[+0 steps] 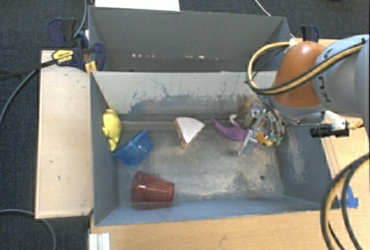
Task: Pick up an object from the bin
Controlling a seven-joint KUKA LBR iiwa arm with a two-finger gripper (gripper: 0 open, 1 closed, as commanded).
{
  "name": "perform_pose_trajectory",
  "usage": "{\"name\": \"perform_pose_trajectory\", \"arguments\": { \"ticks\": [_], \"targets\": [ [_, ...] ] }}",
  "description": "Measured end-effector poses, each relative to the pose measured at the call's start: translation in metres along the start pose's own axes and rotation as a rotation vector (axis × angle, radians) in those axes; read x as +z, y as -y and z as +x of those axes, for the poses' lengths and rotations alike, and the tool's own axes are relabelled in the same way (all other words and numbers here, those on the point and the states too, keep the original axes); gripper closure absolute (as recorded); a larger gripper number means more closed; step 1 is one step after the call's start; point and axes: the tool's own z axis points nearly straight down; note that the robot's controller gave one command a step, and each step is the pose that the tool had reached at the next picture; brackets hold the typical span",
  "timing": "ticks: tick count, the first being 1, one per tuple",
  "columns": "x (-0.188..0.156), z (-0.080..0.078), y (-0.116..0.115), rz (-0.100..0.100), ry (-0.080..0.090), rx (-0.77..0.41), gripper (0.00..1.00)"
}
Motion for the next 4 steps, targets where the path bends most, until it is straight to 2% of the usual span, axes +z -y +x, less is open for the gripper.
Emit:
{"name": "perform_pose_trajectory", "arguments": {
  "ticks": [1,3,4],
  "targets": [
    [0.014,0.015,0.004,0.000,0.007,-0.071,1.00],
    [0.010,0.016,0.004,0.001,0.004,-0.071,1.00],
    [-0.004,0.016,0.004,0.000,0.005,-0.072,1.00]
  ]
}}
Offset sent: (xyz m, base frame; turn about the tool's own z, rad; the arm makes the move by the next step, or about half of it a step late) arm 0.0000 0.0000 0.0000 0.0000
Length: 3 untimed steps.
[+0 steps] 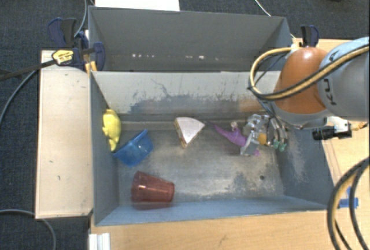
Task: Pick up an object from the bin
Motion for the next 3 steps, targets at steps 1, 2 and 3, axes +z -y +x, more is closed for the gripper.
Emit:
{"name": "perform_pose_trajectory", "arguments": {
  "ticks": [1,2,3],
  "targets": [
    [-0.009,0.000,0.000,0.000,0.001,-0.001,1.00],
    [-0.027,0.000,0.000,0.000,-0.002,-0.002,1.00],
    [-0.040,-0.001,0.000,0.000,0.001,-0.002,1.00]
  ]
}}
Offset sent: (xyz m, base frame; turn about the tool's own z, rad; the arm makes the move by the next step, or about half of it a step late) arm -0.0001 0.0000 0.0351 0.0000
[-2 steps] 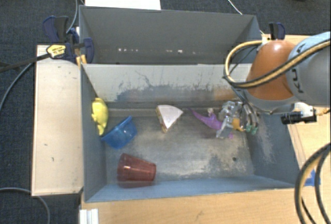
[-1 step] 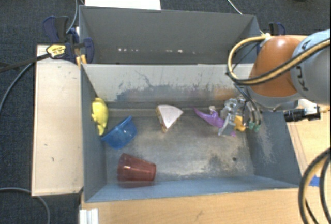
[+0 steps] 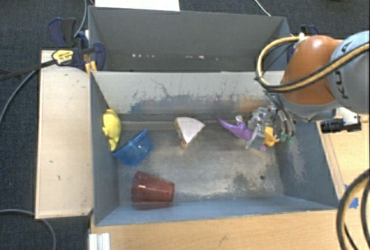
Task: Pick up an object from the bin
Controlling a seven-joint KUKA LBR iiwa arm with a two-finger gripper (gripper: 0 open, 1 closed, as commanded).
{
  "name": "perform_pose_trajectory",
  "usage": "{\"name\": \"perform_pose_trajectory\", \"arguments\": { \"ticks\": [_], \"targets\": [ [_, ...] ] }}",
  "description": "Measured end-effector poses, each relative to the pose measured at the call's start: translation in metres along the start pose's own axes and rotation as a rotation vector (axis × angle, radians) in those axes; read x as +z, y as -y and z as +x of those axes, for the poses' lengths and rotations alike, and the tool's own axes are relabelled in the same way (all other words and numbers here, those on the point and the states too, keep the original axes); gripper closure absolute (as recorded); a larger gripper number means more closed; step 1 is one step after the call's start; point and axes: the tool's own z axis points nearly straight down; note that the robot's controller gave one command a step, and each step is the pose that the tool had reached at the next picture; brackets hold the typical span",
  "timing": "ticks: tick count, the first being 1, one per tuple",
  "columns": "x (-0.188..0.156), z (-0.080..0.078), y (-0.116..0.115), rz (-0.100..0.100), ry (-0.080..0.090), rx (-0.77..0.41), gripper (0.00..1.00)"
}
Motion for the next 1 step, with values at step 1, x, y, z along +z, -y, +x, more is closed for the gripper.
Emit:
{"name": "perform_pose_trajectory", "arguments": {
  "ticks": [1],
  "targets": [
    [-0.0186,0.0005,0.0001,0.000,-0.002,-0.001,1.00]
  ]
}}
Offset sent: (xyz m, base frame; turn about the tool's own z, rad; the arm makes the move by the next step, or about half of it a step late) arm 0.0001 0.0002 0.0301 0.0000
